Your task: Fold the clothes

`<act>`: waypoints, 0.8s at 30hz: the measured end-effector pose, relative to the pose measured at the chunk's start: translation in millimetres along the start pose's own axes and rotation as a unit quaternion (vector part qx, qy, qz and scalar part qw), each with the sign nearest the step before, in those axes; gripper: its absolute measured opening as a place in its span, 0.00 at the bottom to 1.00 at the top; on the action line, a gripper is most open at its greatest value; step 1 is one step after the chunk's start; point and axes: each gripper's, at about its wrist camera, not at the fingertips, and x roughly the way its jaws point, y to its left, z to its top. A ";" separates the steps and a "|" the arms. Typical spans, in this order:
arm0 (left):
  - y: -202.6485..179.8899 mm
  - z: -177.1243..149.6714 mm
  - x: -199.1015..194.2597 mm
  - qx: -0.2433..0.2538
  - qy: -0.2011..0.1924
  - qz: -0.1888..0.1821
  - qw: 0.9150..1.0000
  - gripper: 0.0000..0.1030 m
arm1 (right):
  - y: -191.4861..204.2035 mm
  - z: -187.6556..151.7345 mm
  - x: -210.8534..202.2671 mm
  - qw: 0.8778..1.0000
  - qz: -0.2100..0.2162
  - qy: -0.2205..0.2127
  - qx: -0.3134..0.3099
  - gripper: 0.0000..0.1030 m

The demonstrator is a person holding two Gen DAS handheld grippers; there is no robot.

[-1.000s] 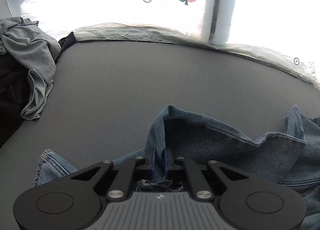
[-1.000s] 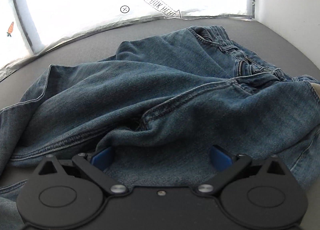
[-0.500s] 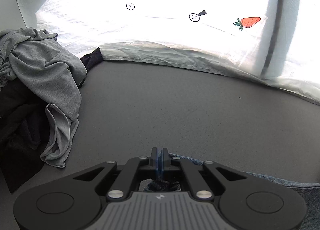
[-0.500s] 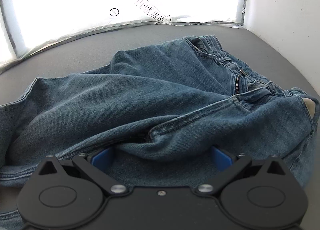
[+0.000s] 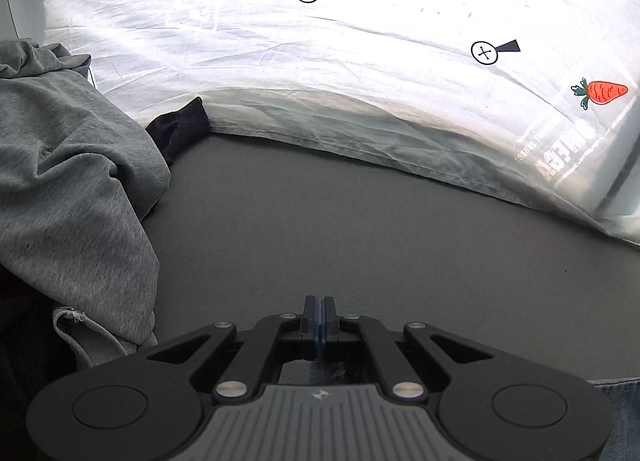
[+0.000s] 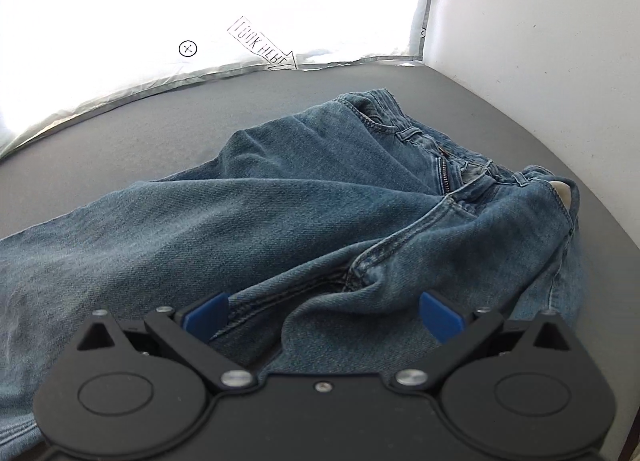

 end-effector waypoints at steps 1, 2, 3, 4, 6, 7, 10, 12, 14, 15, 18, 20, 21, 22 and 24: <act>1.8 3.2 3.5 0.012 -0.014 0.016 1.000 0.00 | 5.7 0.4 -2.5 1.000 -0.002 -0.002 -0.007 1.00; 6.0 8.3 8.4 0.020 -0.028 0.028 0.999 0.00 | 11.4 0.9 -5.1 1.000 -0.003 -0.004 -0.014 1.00; 10.7 13.3 13.0 0.023 -0.037 0.034 0.998 0.00 | 17.0 1.3 -7.6 1.000 -0.005 -0.006 -0.021 1.00; 17.0 18.4 16.5 0.013 -0.035 0.028 0.999 0.00 | 22.7 1.7 -10.2 1.000 -0.007 -0.008 -0.028 1.00; 28.4 27.5 22.5 -0.006 -0.031 0.016 0.999 0.00 | 32.0 4.2 -11.9 0.999 -0.003 -0.009 -0.047 1.00; 30.3 28.2 22.2 -0.004 -0.030 0.007 1.000 0.00 | 36.8 6.0 -11.2 0.999 -0.002 -0.007 -0.053 1.00; 29.0 16.2 15.4 0.013 -0.015 -0.031 0.999 0.04 | 48.6 11.4 -9.6 0.998 0.004 -0.003 -0.063 1.00; 29.1 0.1 10.1 0.016 0.003 -0.051 0.999 0.04 | 53.6 15.0 -9.4 0.998 0.012 -0.002 -0.058 1.00; 29.9 -21.5 4.8 0.021 0.023 -0.064 0.997 0.10 | 58.5 17.5 -10.6 0.998 0.018 -0.007 -0.059 1.00; 31.0 -31.7 3.3 0.025 0.030 -0.063 0.997 0.18 | 60.7 18.4 -11.1 0.998 0.021 -0.009 -0.060 1.00; 34.2 -58.5 1.2 0.036 0.057 -0.052 0.996 0.23 | 65.1 21.0 -10.4 0.998 0.032 -0.015 -0.061 1.00; 37.2 -70.6 1.0 0.034 0.072 -0.049 0.996 0.24 | 66.4 23.7 -7.8 0.997 0.041 -0.019 -0.062 1.00; 38.4 -74.8 0.6 0.036 0.074 -0.046 0.996 0.25 | 67.0 25.6 -6.1 0.997 0.043 -0.021 -0.063 1.00; 39.4 -78.3 -0.1 0.039 0.075 -0.042 0.996 0.28 | 66.8 29.7 -3.3 0.997 0.044 -0.026 -0.063 1.00; 40.4 -79.1 -0.3 0.043 0.072 -0.033 0.996 0.34 | 66.3 37.9 2.5 0.996 0.046 -0.036 -0.064 1.00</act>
